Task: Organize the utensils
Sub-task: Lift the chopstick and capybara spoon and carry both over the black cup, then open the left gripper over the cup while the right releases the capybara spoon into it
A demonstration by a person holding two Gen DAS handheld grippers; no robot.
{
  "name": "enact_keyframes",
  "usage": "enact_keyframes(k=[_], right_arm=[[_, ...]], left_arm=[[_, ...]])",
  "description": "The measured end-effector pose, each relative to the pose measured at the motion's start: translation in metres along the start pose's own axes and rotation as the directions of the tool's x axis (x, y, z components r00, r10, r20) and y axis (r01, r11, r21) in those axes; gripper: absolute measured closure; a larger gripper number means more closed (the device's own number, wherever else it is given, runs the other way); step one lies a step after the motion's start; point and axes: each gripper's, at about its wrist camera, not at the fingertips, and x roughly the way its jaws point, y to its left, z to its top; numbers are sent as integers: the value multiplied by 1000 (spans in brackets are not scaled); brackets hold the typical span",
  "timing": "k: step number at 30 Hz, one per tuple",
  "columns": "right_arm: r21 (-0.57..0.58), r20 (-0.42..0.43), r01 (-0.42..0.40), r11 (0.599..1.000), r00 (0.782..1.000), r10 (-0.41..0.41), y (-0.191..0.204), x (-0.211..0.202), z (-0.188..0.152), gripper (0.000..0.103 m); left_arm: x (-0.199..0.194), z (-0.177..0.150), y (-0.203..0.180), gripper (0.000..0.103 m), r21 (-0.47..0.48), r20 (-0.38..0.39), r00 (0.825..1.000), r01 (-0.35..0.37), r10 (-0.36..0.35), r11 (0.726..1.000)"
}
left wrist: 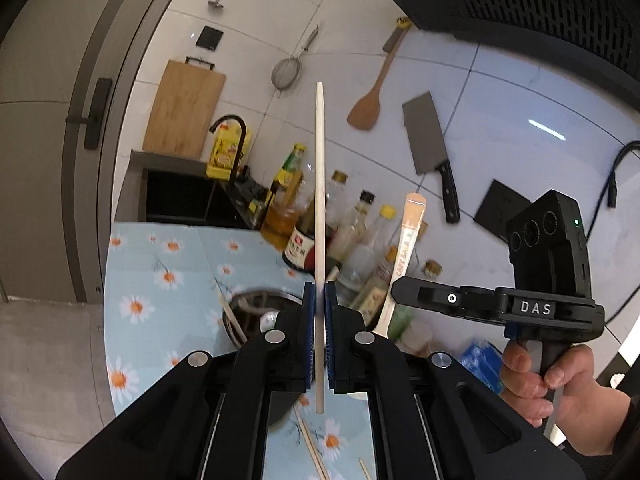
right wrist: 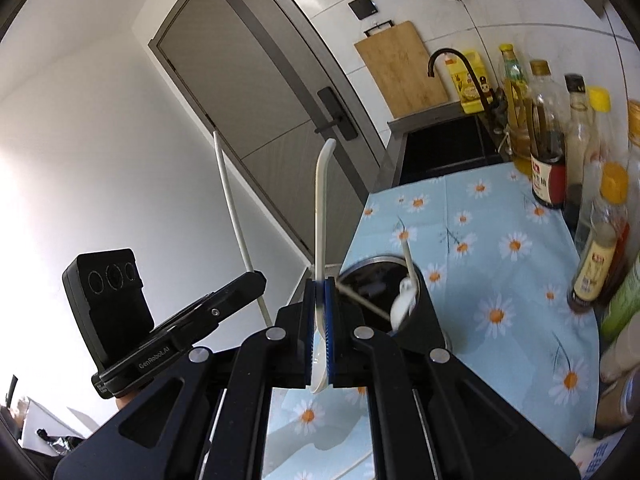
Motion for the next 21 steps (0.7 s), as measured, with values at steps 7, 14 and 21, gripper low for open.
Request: enact_keyframes(k=[7,14,21], right_arm=[[-29,49,48,998,998,-47,2,15,23,98],[6,54,90,996,994,-90,-12,38,29,97],[53,-1,127,990,992,-127,-29,61,16,95]], left_arm=[[14,21,5,99,2,46,999,17,-18,1000],[35,24,17,99,13,47,999,-26,26,1000],[56,7,18,98,43,-17,998,-66,66,997]])
